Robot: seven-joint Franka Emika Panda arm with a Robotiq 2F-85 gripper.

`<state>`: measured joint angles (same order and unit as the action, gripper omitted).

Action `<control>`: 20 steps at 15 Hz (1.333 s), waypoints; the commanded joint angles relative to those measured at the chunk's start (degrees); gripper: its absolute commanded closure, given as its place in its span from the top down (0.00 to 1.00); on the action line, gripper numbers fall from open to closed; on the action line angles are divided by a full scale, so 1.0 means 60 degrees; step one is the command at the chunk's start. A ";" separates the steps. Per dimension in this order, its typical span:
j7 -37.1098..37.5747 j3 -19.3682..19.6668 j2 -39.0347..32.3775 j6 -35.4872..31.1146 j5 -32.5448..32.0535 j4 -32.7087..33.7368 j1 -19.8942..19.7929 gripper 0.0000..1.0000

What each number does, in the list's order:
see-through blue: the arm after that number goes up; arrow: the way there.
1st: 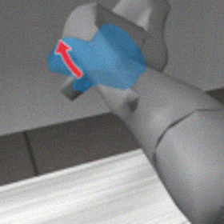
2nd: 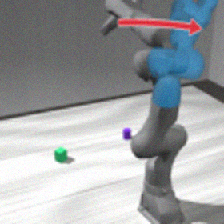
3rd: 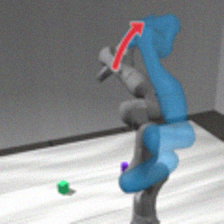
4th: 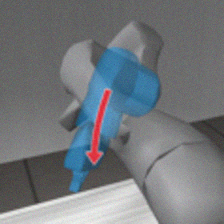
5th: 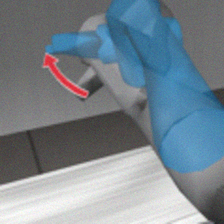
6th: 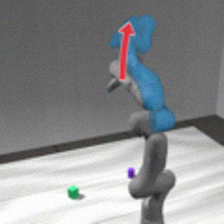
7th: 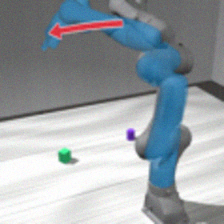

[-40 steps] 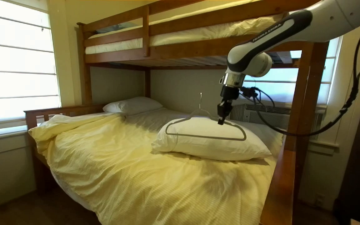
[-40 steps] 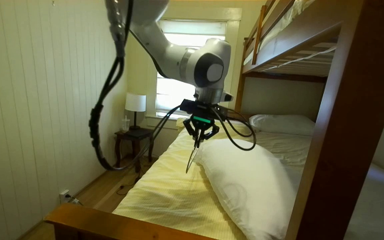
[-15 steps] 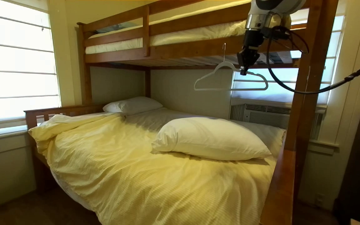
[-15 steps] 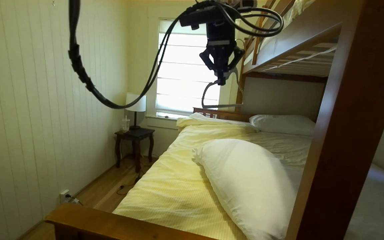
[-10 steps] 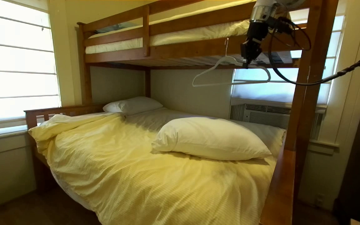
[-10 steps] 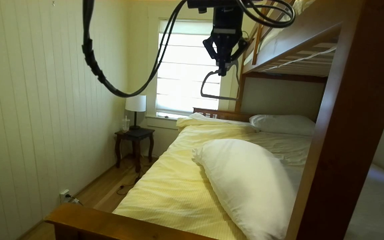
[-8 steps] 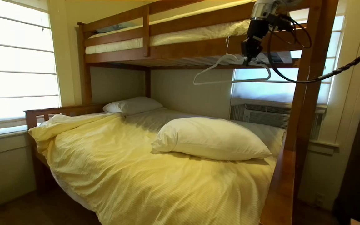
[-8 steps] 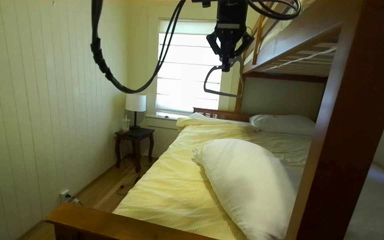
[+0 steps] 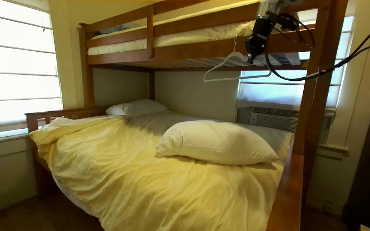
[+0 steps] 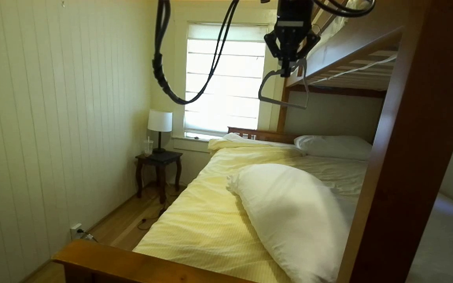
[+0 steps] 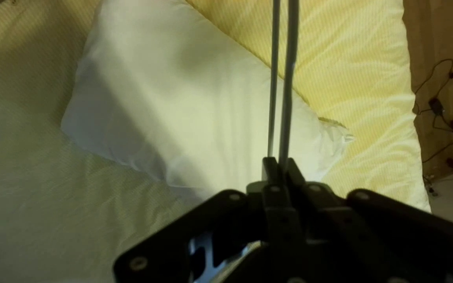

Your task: Hang the hanger on the top bunk bed.

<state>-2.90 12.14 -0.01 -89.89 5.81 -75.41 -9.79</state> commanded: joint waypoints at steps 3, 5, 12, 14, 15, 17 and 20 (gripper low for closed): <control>0.0314 0.0169 -0.1265 0.1159 0.0997 0.2322 -0.0522 0.01; 0.0357 0.0169 -0.1532 0.1448 0.1295 0.2897 -0.0718 0.01; 0.0433 0.0103 -0.2309 0.2524 0.2665 0.4488 -0.1518 0.01; 0.0493 0.0079 -0.2496 0.2619 0.2868 0.4818 -0.1731 0.01; 0.0517 0.0062 -0.2607 0.2664 0.2915 0.4982 -0.1829 0.01; 0.0564 0.0155 -0.2718 0.2592 0.2887 0.5052 -0.1852 0.01; 0.0693 0.0124 -0.2940 0.2601 0.2877 0.5274 -0.1960 0.01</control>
<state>-0.52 12.81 -14.74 -76.27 21.10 -48.48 -20.32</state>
